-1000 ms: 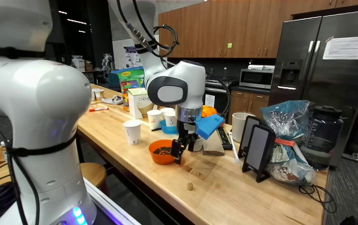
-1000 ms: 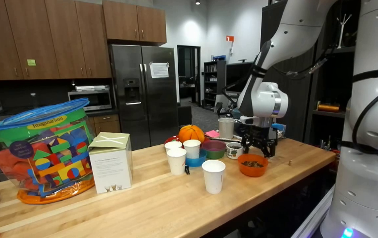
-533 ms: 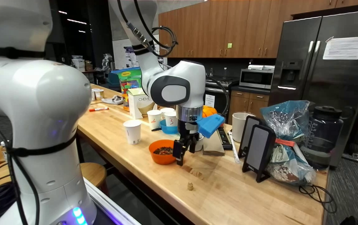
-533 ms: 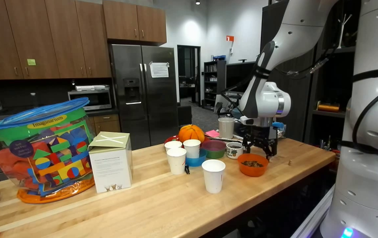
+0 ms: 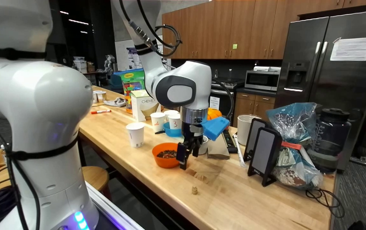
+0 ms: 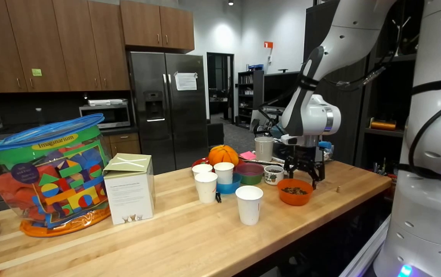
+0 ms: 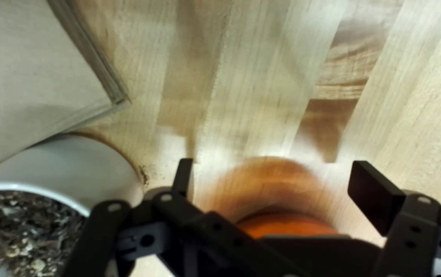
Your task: Push the bowl until it touches the cup
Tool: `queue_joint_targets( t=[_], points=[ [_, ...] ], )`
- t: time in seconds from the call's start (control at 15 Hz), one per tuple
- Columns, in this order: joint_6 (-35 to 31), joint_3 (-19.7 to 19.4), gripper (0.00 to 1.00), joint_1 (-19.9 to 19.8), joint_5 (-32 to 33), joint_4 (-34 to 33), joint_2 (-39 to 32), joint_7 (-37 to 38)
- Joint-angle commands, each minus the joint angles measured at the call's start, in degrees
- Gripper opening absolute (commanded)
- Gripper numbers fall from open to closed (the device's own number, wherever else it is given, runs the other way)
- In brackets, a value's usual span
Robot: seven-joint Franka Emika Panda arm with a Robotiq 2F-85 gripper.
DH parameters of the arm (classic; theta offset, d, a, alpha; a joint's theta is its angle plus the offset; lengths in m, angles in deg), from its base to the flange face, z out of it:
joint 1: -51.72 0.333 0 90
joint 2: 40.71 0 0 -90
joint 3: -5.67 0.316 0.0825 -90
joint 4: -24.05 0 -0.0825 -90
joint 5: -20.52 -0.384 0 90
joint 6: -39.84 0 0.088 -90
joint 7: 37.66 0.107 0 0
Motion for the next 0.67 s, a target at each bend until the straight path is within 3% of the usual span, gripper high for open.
queue_joint_targets(
  t=[0.0,0.2,0.4,0.6],
  points=[
    [3.0,7.4,1.0,-12.3,7.0,0.6,5.1,2.2],
    [9.8,9.4,1.0,-17.8,5.9,0.9,8.4,-5.0],
    [20.0,8.5,1.0,-20.0,1.2,-0.8,9.1,-18.0],
    [23.5,7.5,1.0,-22.9,-1.1,-2.8,7.1,-26.4]
  ],
)
